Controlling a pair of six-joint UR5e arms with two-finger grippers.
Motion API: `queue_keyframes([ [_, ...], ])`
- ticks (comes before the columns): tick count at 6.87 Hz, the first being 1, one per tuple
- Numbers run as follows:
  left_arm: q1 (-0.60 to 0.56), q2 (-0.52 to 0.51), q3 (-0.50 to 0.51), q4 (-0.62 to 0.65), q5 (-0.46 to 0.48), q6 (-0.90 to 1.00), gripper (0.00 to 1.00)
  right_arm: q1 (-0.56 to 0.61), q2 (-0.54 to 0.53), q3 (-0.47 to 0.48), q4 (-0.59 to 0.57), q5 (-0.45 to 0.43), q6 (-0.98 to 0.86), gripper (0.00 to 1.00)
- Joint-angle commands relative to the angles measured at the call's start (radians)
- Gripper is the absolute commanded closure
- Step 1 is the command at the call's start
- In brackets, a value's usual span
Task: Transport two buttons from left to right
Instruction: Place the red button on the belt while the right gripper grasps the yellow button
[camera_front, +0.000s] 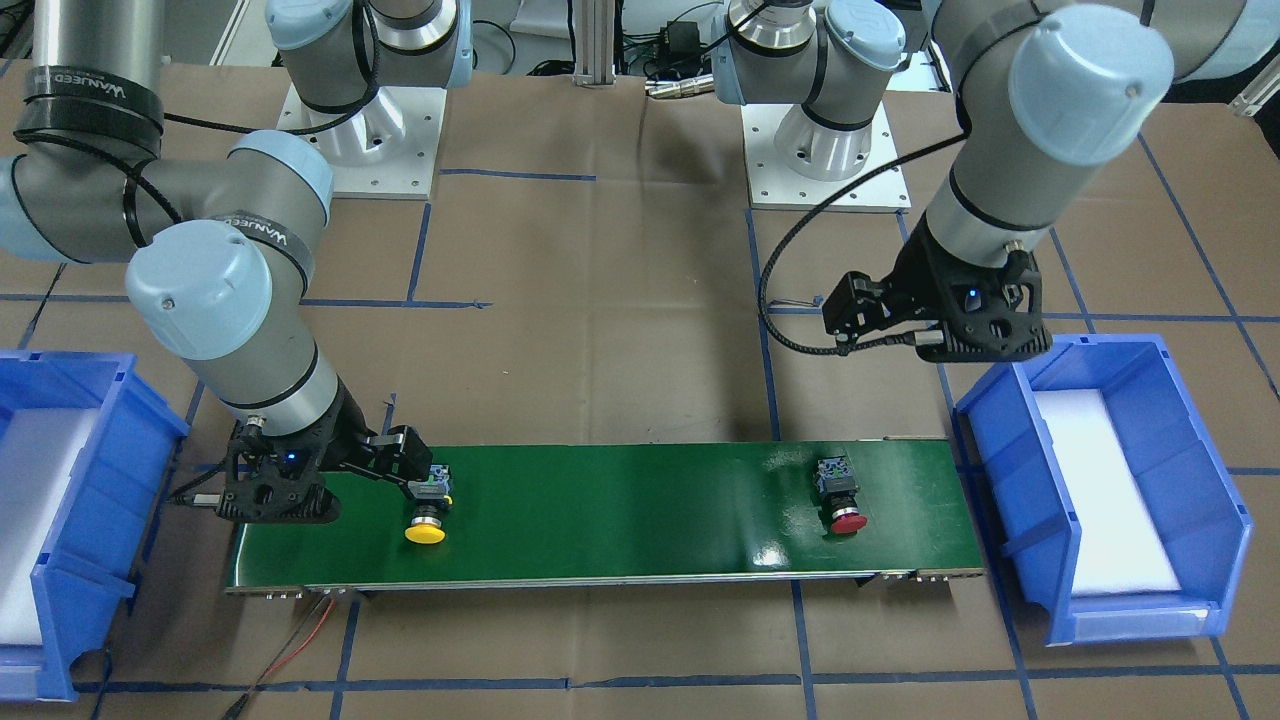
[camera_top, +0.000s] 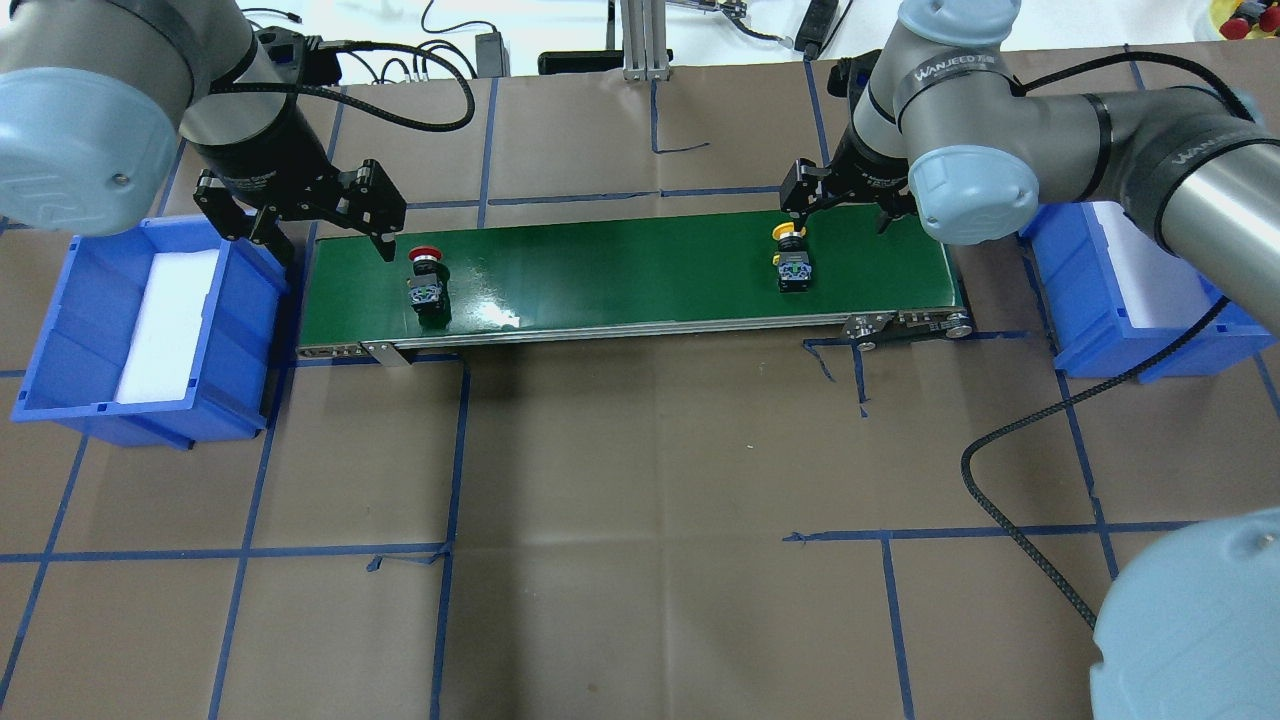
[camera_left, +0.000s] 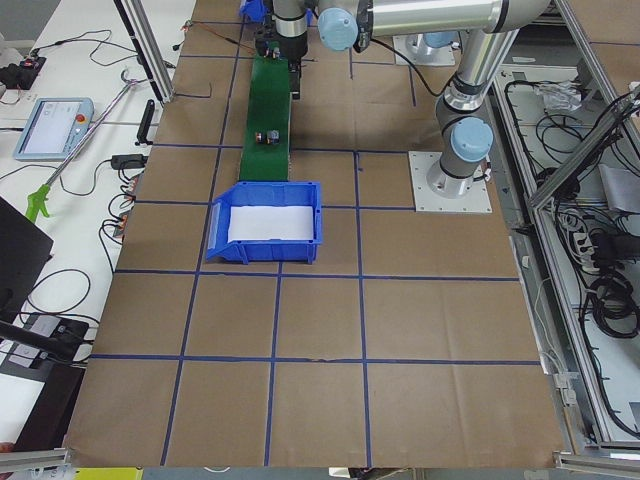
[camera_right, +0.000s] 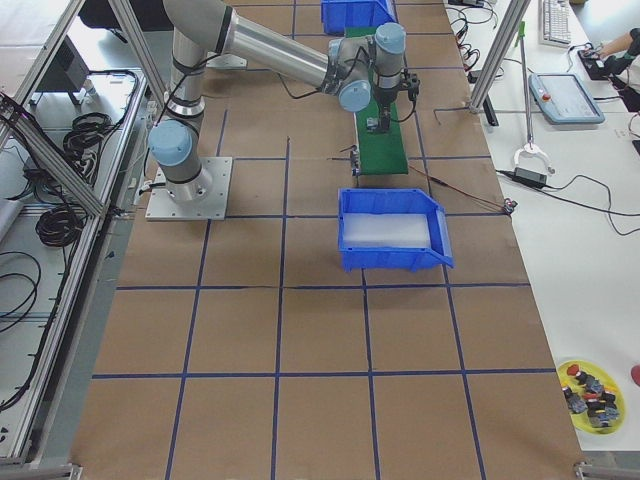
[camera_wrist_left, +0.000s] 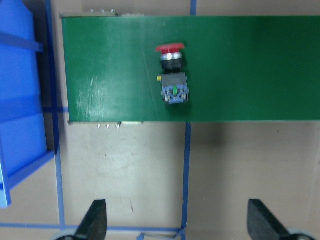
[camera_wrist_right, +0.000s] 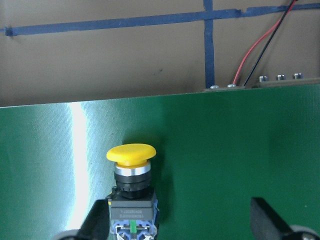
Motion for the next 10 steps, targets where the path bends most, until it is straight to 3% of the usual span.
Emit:
queue_keyframes([
  [1,-0.004,0.026,-0.001,-0.024,-0.002,-0.006,0.0,0.001,0.023,0.002,0.0,0.0,0.002,0.01],
  [5,-0.004,0.013,0.002,-0.007,-0.005,-0.012,0.0,0.001,0.038,0.031,0.0,-0.016,-0.002,0.03],
  [6,-0.004,0.013,0.0,-0.004,-0.005,-0.014,0.0,0.001,0.046,0.031,0.007,-0.022,-0.014,0.34],
  [7,-0.004,0.006,0.0,0.01,-0.005,-0.014,0.0,0.001,0.046,0.031,0.012,-0.025,-0.036,0.54],
  [8,-0.004,0.006,0.002,0.012,-0.005,-0.017,0.0,0.001,0.043,0.028,0.012,-0.037,-0.078,0.83],
  [9,-0.004,0.003,0.002,0.021,-0.007,-0.017,0.0,-0.003,0.037,0.022,0.008,-0.037,-0.099,0.94],
  [10,-0.004,0.002,0.002,0.025,-0.008,-0.018,0.0,-0.023,0.014,0.013,0.015,-0.042,-0.112,0.95],
])
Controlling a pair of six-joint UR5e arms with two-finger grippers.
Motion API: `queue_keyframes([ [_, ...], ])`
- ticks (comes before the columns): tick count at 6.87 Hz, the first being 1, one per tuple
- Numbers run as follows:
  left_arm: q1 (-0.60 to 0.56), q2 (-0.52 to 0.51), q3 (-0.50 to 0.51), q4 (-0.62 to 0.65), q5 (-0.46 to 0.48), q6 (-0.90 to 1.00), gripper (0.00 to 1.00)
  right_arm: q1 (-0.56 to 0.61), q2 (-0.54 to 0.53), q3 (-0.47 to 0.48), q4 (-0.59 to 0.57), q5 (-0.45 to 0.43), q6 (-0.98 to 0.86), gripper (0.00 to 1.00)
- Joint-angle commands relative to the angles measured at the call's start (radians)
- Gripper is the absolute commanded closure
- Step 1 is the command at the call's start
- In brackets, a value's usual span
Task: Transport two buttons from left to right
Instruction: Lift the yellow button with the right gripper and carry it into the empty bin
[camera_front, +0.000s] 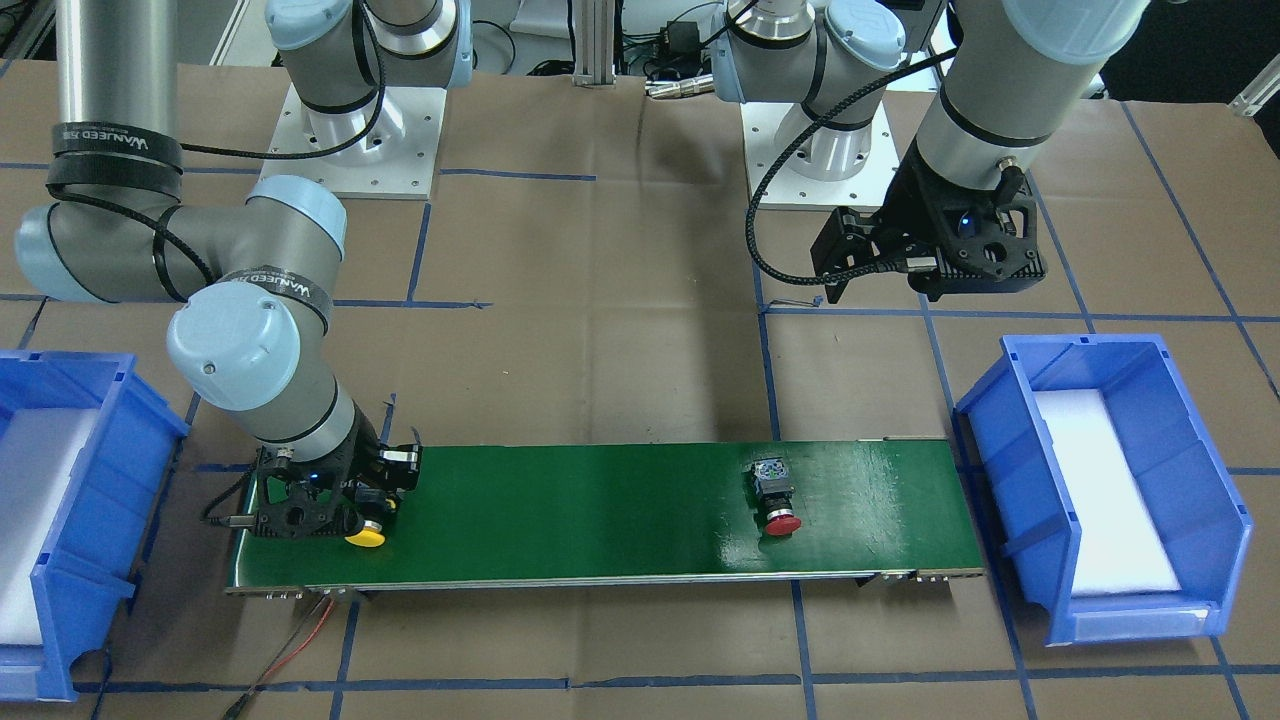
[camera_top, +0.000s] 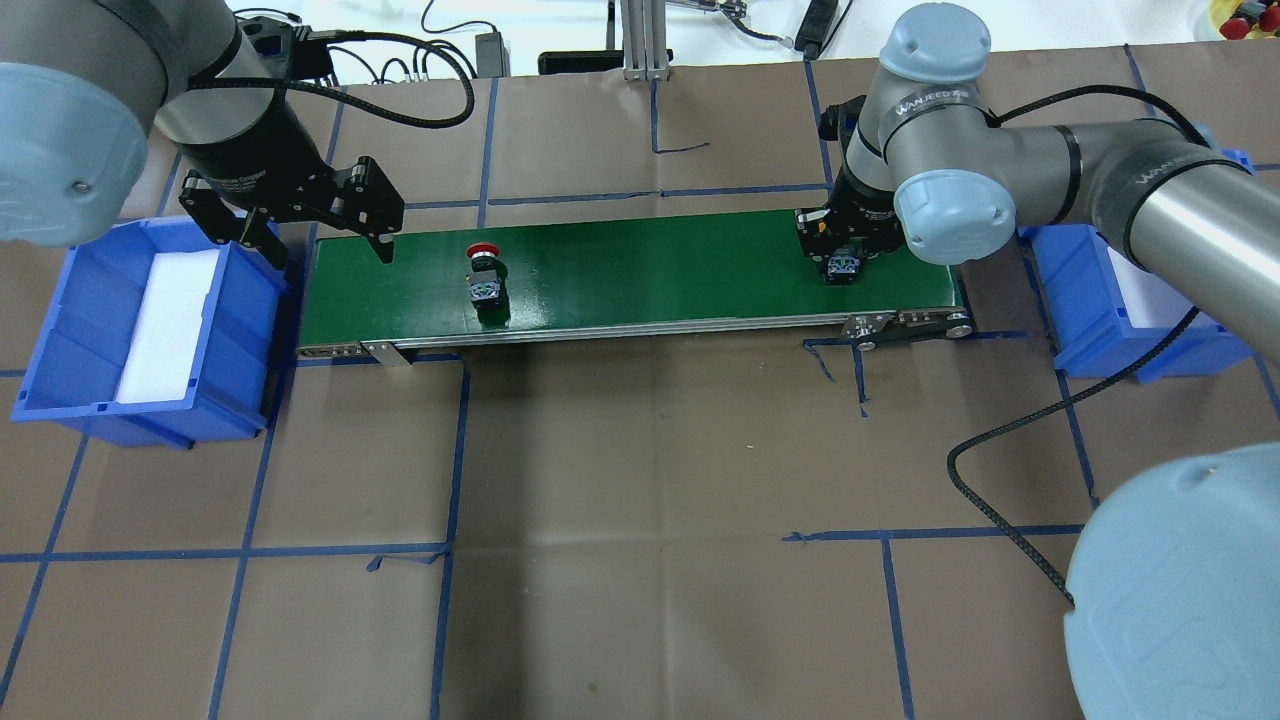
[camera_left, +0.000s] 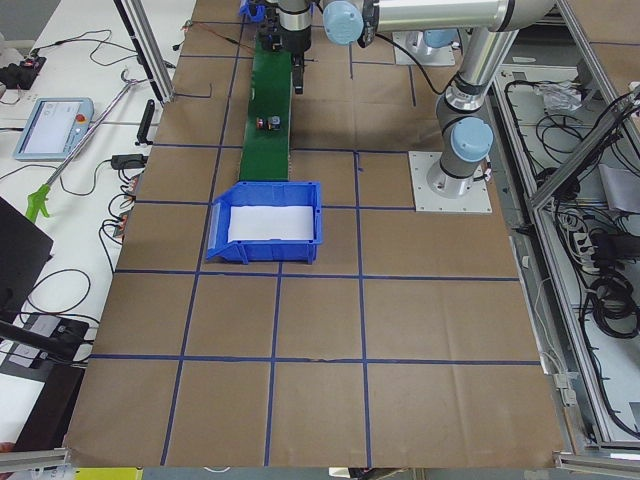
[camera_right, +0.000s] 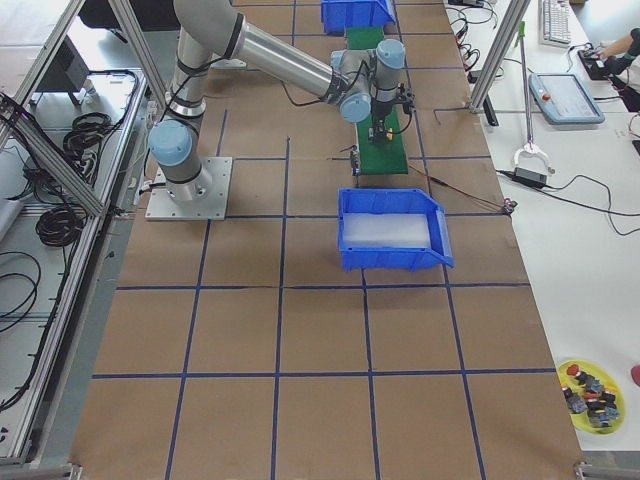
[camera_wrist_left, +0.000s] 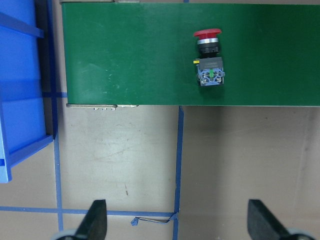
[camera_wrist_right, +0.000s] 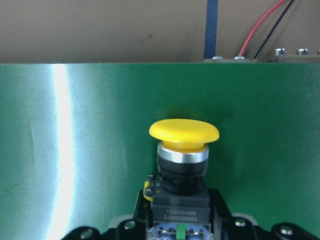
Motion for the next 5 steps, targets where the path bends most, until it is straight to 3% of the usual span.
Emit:
queue_keyframes([
  [1,0.0,-0.002,0.0,0.008,-0.002,-0.001,0.0,-0.032,-0.076,-0.015,0.027,-0.008,-0.017,0.94],
  [3,0.0,-0.002,0.0,0.008,-0.002,-0.003,0.0,-0.173,-0.223,-0.044,0.255,0.009,-0.038,0.93],
  [5,0.0,-0.002,0.0,0.008,-0.002,-0.003,0.0,-0.372,-0.238,-0.104,0.288,0.006,-0.288,0.92],
])
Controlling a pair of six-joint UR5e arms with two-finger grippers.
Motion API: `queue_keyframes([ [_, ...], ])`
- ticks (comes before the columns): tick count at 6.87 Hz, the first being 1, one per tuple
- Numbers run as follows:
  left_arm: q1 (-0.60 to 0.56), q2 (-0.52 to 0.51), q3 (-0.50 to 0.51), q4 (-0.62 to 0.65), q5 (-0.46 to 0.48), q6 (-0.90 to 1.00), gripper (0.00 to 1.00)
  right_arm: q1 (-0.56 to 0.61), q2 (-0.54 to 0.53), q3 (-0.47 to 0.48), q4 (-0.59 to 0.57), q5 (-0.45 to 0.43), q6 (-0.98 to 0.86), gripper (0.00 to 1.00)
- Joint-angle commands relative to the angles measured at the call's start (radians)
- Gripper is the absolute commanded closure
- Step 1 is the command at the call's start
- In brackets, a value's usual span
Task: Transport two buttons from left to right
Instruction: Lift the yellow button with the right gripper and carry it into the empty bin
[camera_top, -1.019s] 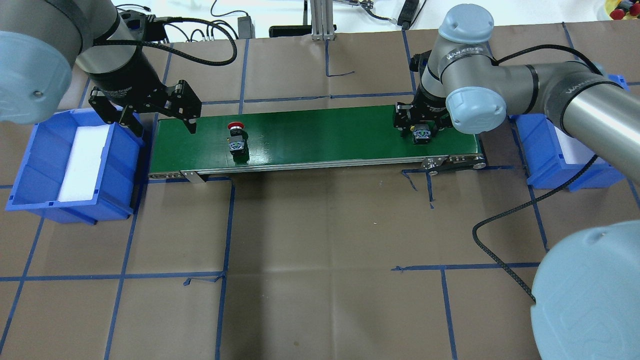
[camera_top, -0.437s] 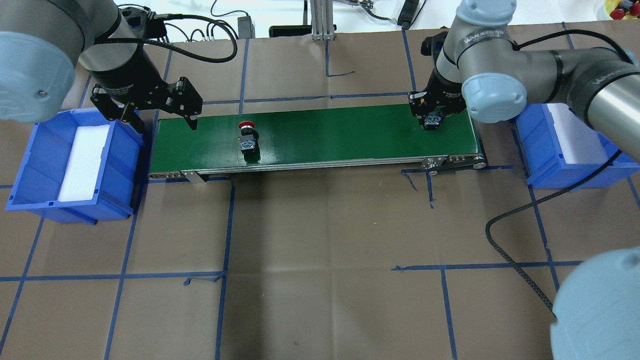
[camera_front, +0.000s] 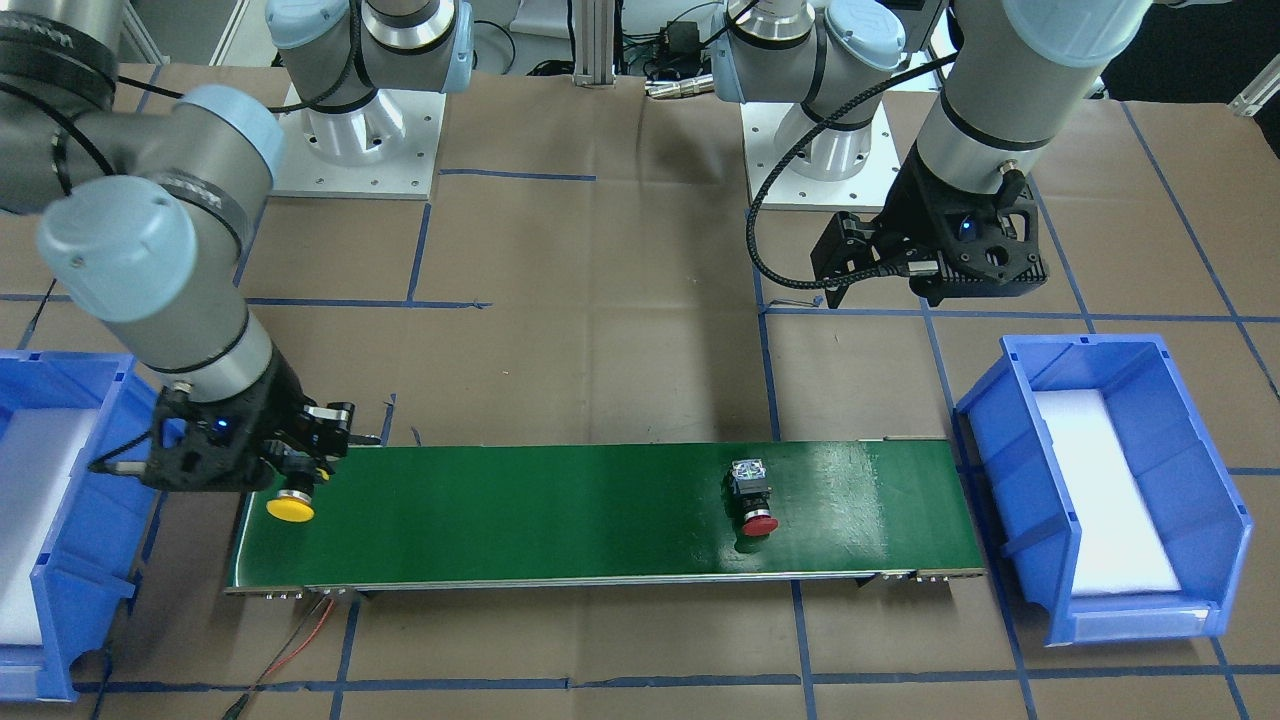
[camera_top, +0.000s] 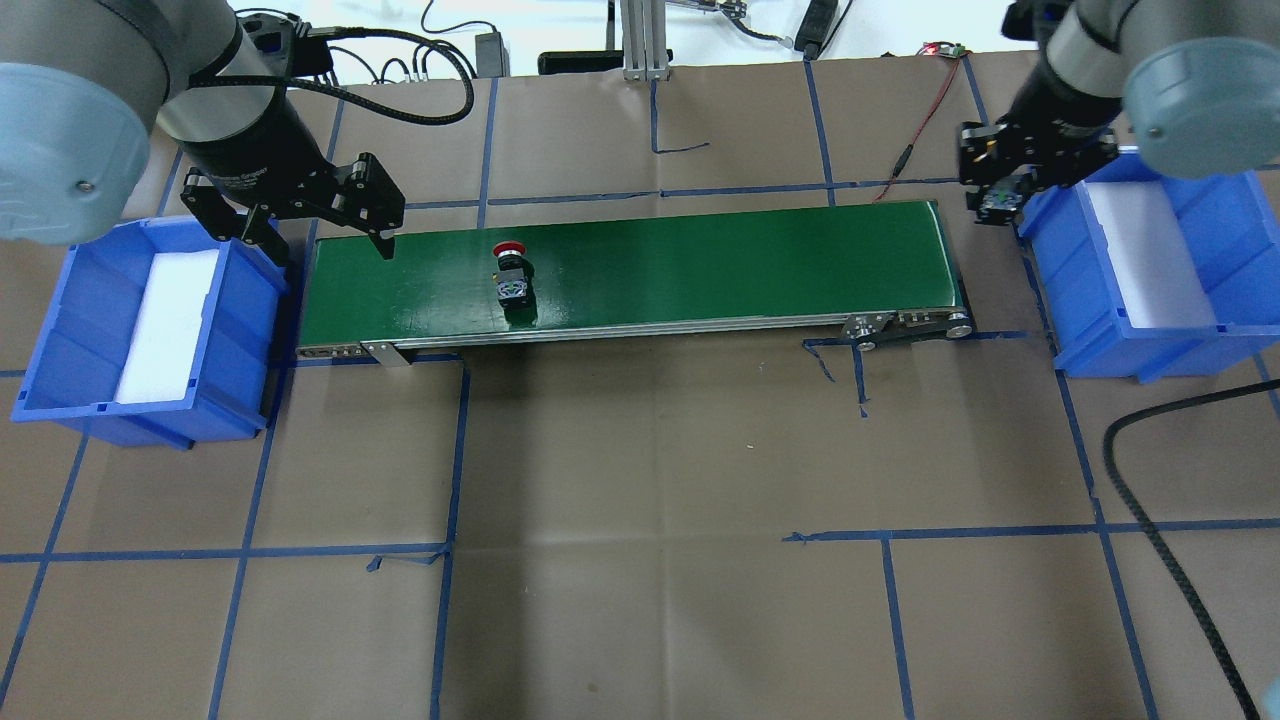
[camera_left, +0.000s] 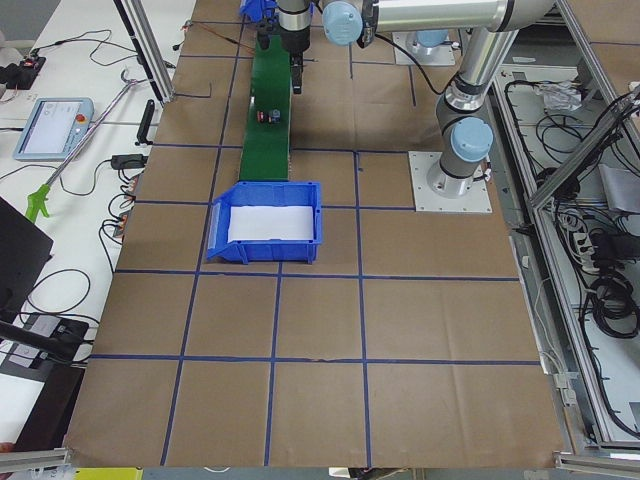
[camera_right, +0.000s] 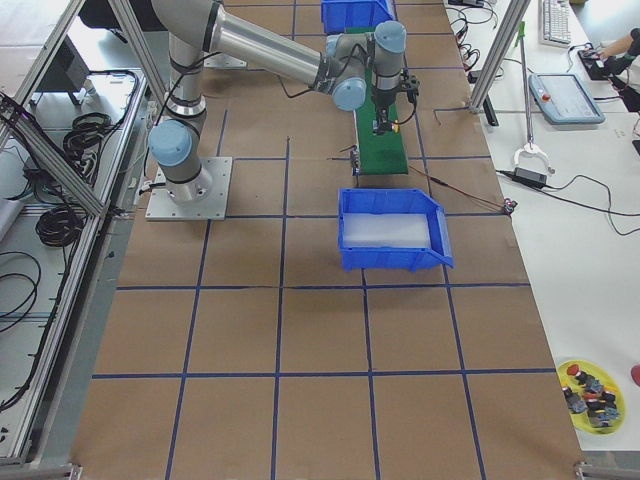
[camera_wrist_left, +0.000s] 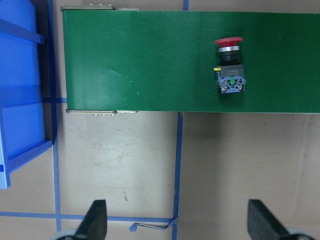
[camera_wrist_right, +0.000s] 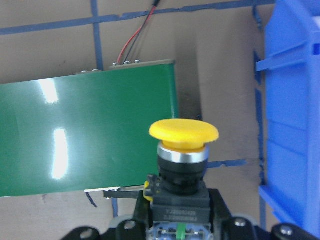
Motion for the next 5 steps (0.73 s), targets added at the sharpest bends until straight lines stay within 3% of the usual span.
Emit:
queue_keyframes([
  [1,0.0,-0.002,-0.001,0.0,0.0,-0.003,0.0,-0.181,-0.002,-0.034,0.019,-0.01,-0.273,0.92],
  [5,0.0,-0.005,-0.001,0.0,0.002,0.0,0.0,-0.296,0.113,-0.02,-0.013,-0.007,-0.495,0.94],
])
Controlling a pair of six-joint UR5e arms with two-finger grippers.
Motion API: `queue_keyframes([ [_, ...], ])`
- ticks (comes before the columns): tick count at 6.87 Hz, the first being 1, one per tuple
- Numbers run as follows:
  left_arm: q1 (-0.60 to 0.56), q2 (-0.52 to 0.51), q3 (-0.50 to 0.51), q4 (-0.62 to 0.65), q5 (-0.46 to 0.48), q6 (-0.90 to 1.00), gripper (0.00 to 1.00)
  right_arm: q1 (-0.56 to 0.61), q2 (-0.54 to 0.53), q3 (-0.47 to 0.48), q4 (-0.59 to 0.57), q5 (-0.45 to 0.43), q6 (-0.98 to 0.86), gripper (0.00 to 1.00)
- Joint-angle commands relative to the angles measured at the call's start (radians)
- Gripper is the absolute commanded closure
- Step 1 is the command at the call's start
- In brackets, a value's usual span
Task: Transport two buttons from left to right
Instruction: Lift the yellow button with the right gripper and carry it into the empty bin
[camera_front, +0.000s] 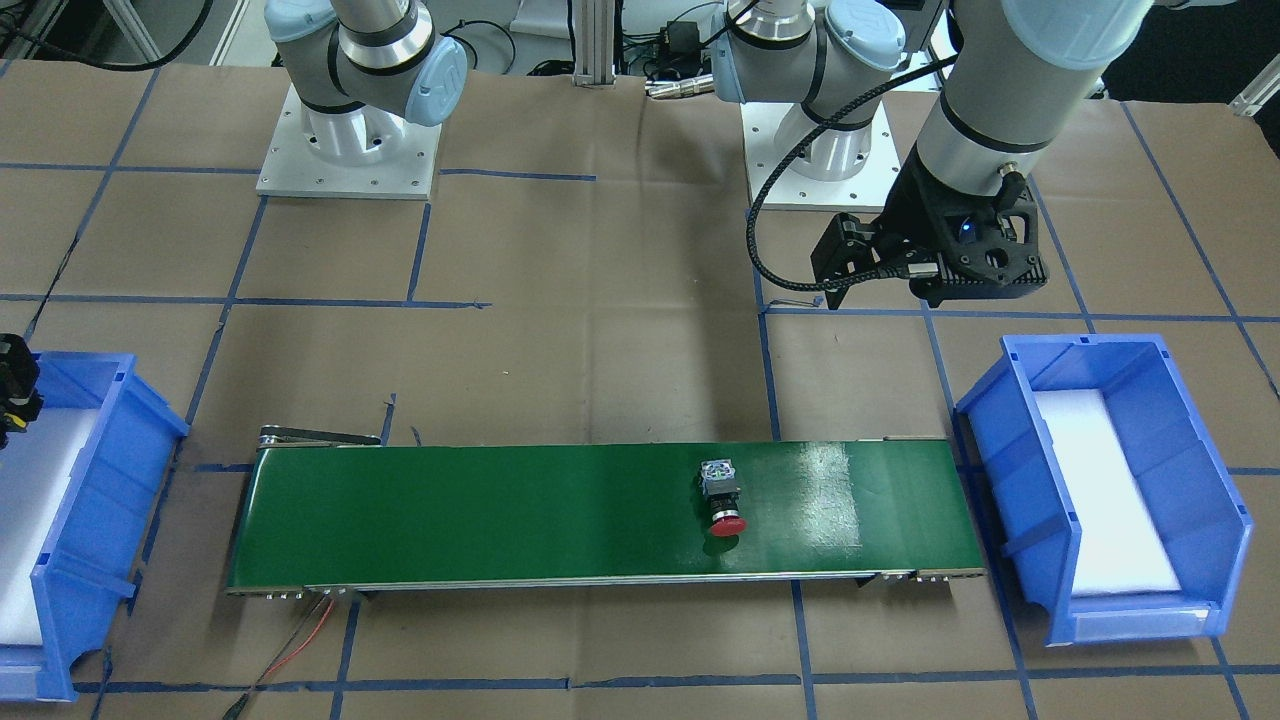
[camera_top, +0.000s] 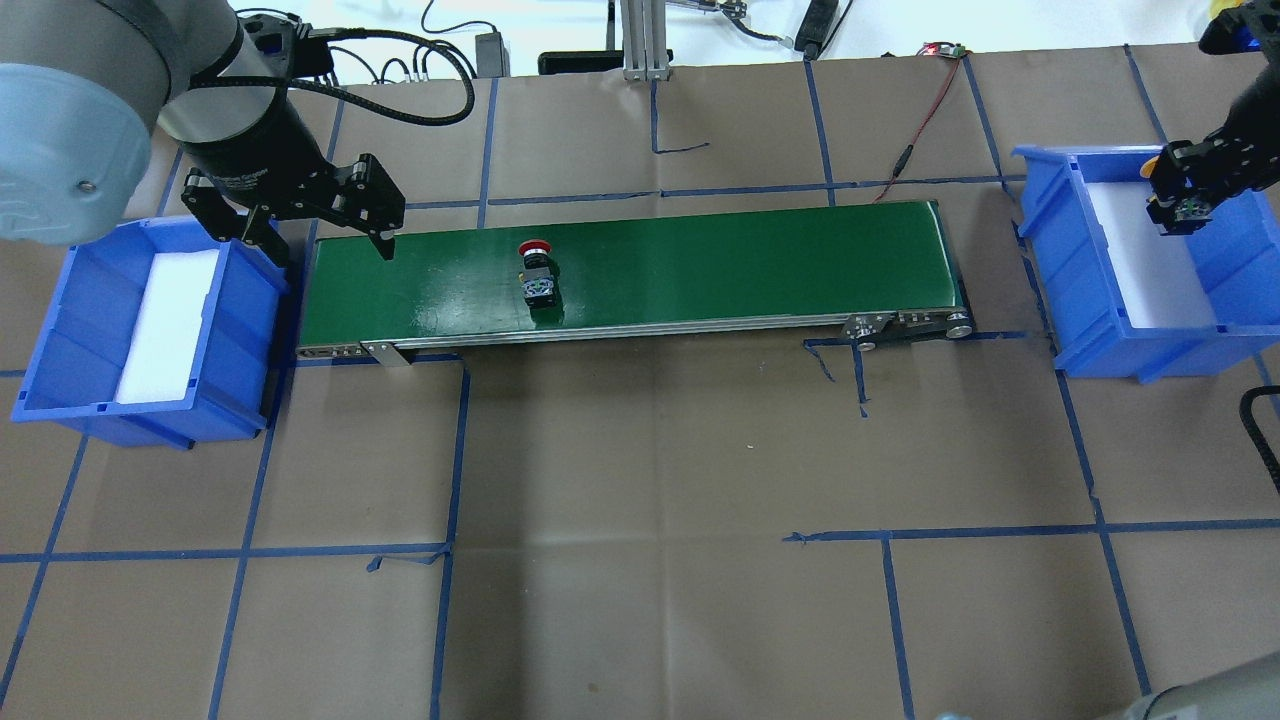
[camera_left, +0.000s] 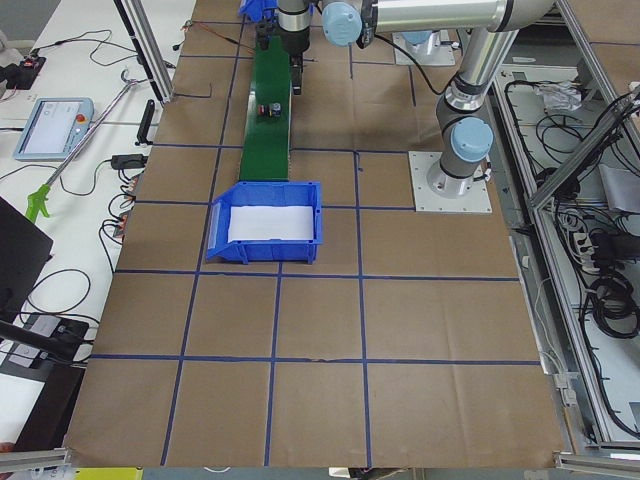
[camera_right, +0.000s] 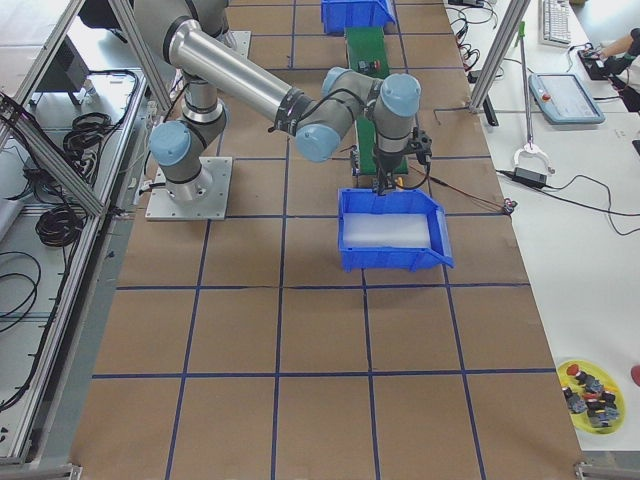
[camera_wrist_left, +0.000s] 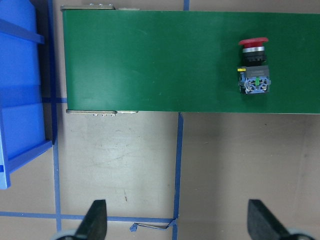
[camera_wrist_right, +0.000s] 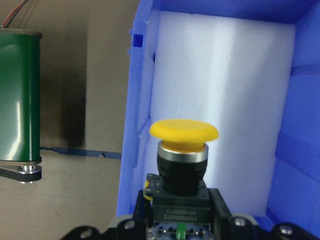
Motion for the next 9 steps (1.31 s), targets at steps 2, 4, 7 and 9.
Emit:
queue_keyframes([
  [2,0.0,-0.001,0.0,0.003,0.0,0.0,0.0,-0.065,0.044,0.099,-0.18,-0.002,-0.128,0.94],
  [4,0.0,-0.001,0.0,0.003,-0.001,0.0,0.0,-0.065,0.057,0.19,-0.302,-0.002,-0.126,0.94],
  [7,0.0,-0.003,0.0,0.003,-0.001,0.0,0.0,-0.081,0.12,0.213,-0.36,-0.005,-0.13,0.94],
  [9,0.0,-0.001,0.0,0.005,-0.001,0.0,0.0,-0.082,0.128,0.215,-0.36,-0.01,-0.128,0.91],
])
